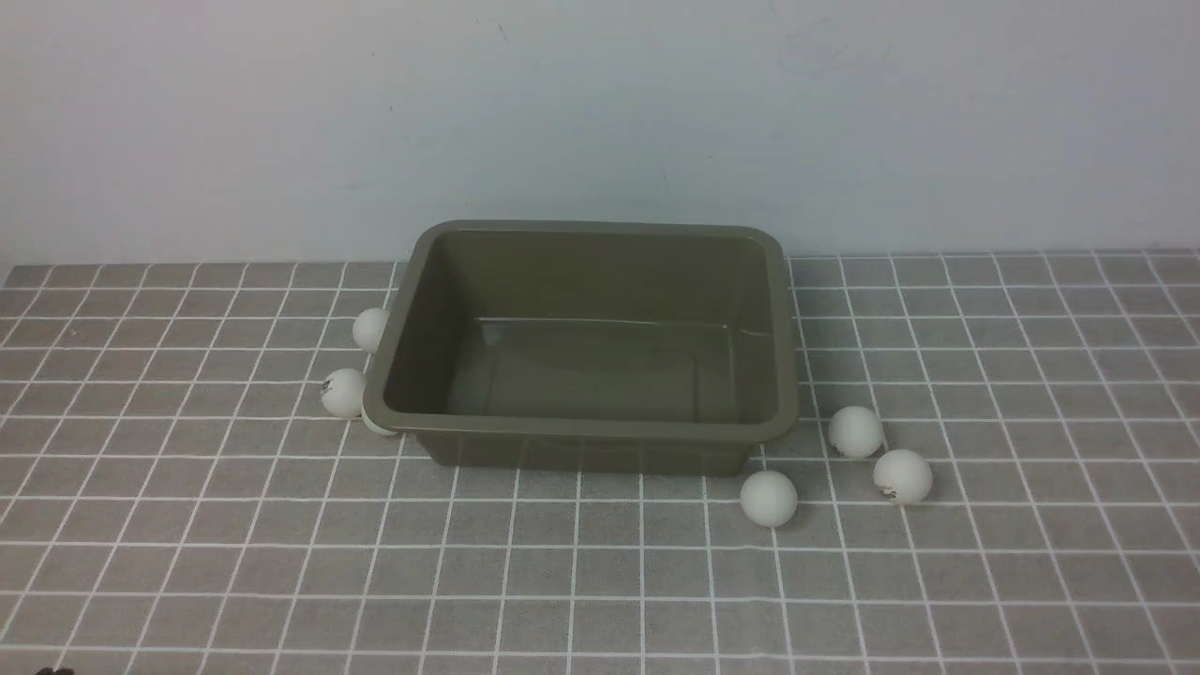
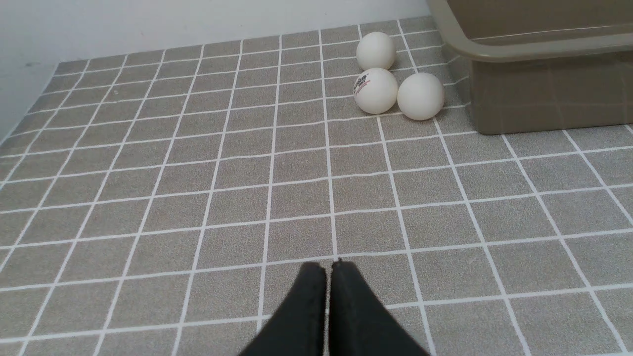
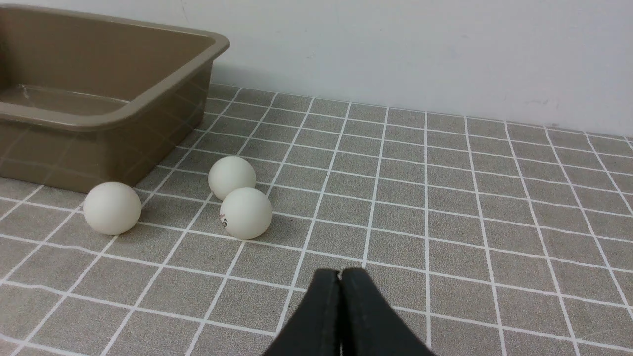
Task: Put the table tennis balls into the box on the grey coffee tablecloth.
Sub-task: 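Reach for and grasp a ping pong ball on the table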
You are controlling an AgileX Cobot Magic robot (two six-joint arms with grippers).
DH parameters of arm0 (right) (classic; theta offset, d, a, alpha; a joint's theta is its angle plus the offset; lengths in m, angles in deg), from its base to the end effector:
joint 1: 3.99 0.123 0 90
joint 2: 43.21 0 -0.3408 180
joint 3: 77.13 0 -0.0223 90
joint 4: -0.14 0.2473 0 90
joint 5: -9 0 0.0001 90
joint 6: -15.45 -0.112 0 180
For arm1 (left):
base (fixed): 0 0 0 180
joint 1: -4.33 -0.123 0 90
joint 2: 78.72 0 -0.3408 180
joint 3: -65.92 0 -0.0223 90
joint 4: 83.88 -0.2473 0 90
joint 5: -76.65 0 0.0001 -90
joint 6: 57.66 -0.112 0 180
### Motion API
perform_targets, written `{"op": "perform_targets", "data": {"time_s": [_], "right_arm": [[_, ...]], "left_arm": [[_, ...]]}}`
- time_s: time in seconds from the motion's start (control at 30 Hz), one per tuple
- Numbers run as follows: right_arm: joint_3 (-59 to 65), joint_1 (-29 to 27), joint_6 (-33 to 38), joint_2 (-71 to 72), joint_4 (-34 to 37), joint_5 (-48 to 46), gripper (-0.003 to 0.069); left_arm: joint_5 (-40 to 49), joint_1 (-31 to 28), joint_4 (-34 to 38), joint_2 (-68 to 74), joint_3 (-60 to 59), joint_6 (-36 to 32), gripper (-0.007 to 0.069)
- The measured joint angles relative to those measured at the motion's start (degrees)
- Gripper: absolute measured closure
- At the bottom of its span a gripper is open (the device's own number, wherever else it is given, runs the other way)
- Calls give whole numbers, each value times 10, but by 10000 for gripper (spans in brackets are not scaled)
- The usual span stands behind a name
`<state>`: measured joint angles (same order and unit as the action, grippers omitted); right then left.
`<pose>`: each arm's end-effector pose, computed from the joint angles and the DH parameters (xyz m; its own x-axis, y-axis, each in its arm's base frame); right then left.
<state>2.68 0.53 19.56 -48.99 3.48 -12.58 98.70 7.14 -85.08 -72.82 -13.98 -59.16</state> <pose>0.0125 0.0034 0.1655 -0.2920 -0.0406 -0.9556 -0.1043 0.9945 -0.0104 0.0126 0.0003 0.1640 -0.3039 0.0605 -0.9508 0.0555 0.9974 0.0458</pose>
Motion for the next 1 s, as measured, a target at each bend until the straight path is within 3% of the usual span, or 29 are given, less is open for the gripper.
{"op": "perform_targets", "data": {"time_s": [1.0], "right_arm": [[0, 0, 0, 0, 0, 0, 673]], "left_arm": [[-24, 0, 0, 0, -2, 9, 629]]}}
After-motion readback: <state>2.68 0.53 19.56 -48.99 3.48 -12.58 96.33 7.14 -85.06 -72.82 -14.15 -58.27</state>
